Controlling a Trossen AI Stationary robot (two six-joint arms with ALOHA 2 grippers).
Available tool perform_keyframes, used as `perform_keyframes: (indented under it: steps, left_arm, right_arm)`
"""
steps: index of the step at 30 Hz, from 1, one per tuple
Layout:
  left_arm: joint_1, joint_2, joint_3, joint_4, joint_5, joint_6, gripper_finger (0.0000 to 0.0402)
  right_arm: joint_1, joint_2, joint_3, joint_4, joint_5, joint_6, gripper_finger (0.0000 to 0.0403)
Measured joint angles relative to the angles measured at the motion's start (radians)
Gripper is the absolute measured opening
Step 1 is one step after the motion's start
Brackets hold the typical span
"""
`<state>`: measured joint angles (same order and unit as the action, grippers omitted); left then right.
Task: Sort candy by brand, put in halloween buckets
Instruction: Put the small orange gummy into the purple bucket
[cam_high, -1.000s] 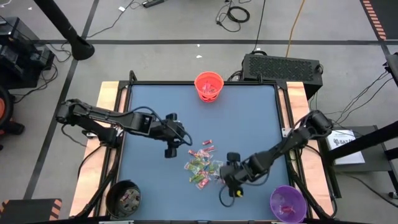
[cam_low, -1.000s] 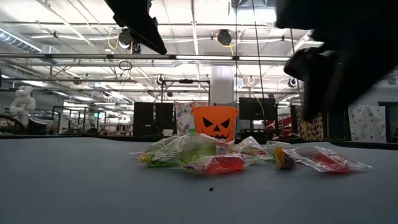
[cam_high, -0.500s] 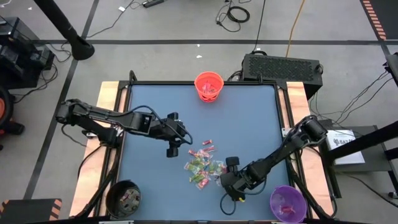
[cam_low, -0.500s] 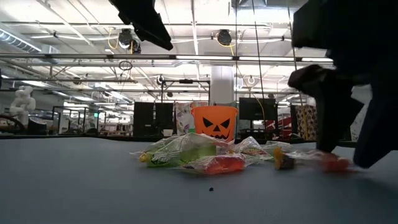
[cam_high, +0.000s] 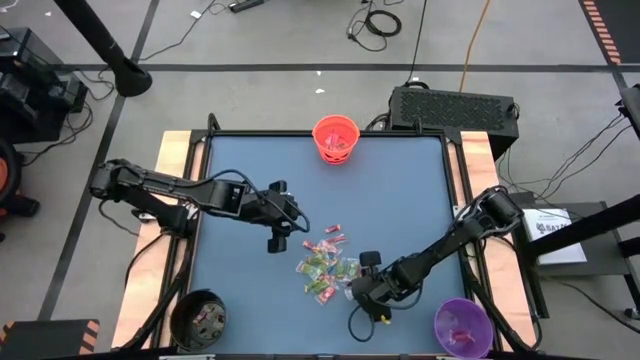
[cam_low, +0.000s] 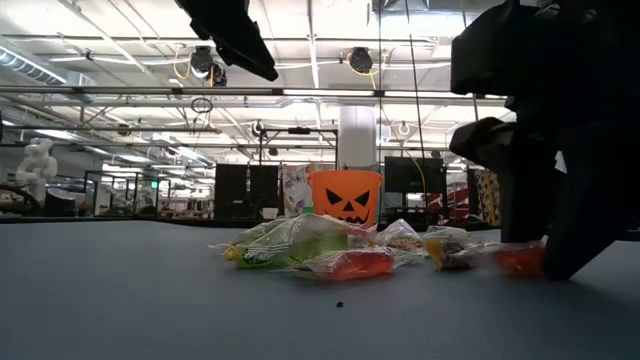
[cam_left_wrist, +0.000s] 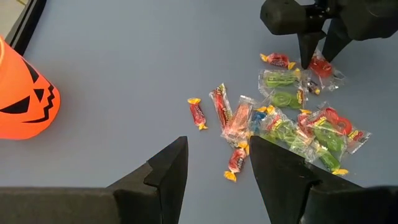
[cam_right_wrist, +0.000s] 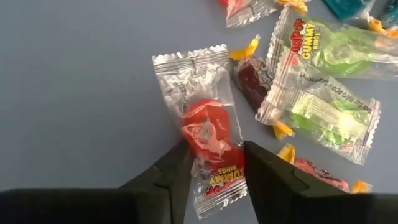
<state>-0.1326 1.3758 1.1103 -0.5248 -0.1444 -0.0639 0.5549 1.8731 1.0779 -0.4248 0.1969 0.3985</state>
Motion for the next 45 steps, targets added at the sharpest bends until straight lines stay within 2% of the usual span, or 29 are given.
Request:
perform_keyframes:
  steps: [11, 16, 21, 24, 30, 32, 35, 38, 40, 45]
  left_arm:
    - [0.0, 0.0, 0.0, 0.0, 0.0, 0.0, 0.018]
    - [0.0, 0.0, 0.0, 0.0, 0.0, 0.001, 0.018]
    - [0.0, 0.0, 0.0, 0.0, 0.0, 0.001, 0.018]
    - [0.0, 0.0, 0.0, 0.0, 0.0, 0.001, 0.018]
    - [0.0, 0.0, 0.0, 0.007, 0.0, 0.001, 0.018]
    - [0.0, 0.0, 0.0, 0.016, 0.0, 0.001, 0.018]
    - [0.0, 0.0, 0.0, 0.019, 0.0, 0.001, 0.018]
    - [0.0, 0.0, 0.0, 0.019, 0.0, 0.001, 0.018]
    - [0.0, 0.0, 0.0, 0.019, 0.0, 0.001, 0.018]
    - [0.0, 0.0, 0.0, 0.019, -0.001, 0.001, 0.018]
  right_arm:
    - [-0.003, -0.006, -0.002, 0.009, 0.008, -0.026, 0.0054]
    - [-0.006, -0.049, 0.004, -0.016, -0.061, -0.014, 0.0046]
    - [-0.004, -0.154, 0.024, -0.013, -0.121, -0.049, 0.0045]
    - [-0.006, -0.246, 0.024, -0.003, -0.092, -0.118, 0.0045]
    - [-0.033, -0.417, 0.025, 0.167, 0.142, -0.384, 0.0045]
    - [-0.056, -0.462, 0.025, 0.246, 0.187, -0.483, 0.0045]
    - [-0.094, -0.513, 0.025, 0.338, 0.168, -0.621, 0.0045]
    - [-0.144, -0.549, 0.026, 0.377, 0.052, -0.724, 0.0045]
    - [-0.176, -0.56, 0.026, 0.38, 0.013, -0.749, 0.0045]
    - [-0.242, -0.552, 0.026, 0.325, 0.018, -0.738, 0.0045]
